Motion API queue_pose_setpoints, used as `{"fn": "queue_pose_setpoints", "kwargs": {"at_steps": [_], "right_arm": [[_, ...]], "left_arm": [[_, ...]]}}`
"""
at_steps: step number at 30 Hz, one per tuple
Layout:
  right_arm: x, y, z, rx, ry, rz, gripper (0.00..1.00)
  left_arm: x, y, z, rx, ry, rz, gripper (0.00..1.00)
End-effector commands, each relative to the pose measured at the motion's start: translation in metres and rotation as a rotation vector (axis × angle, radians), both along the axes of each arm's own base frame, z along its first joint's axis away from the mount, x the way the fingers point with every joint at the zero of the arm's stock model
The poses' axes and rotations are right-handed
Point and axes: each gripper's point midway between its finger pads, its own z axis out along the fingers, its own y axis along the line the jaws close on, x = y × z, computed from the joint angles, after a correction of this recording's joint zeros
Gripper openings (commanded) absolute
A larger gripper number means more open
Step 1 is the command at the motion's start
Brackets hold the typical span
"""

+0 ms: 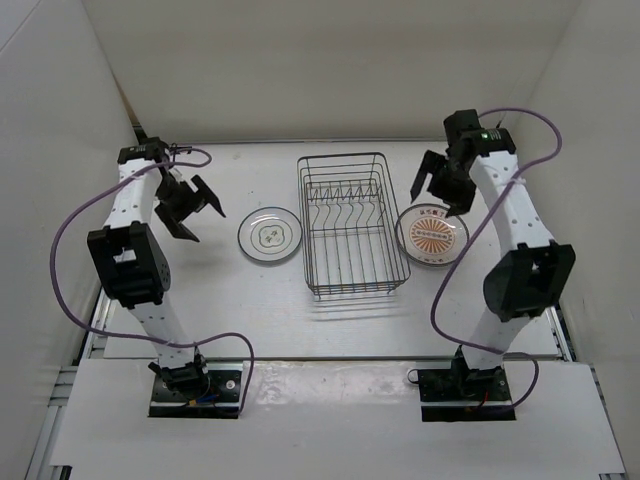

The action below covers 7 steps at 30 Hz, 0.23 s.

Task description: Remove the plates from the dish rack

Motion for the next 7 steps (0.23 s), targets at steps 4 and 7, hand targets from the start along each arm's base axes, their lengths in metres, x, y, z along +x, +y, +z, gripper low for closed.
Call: {"fn": "queue_pose_setpoints", "kwargs": {"at_steps": [4,7], "right_arm": [[-0.058,-0.050,-0.010,-0.186,0.069,0.013,0.90],[-0.073,-0.058,0.000,-0.193,0.052,-0.035,0.90]], "left_arm": [[-0.064,0.006,0.037,0.177,-0.100,-0.045,1.00],[-0.063,0.010,0.042,0.275,-0.296,0.012,1.00]]}}
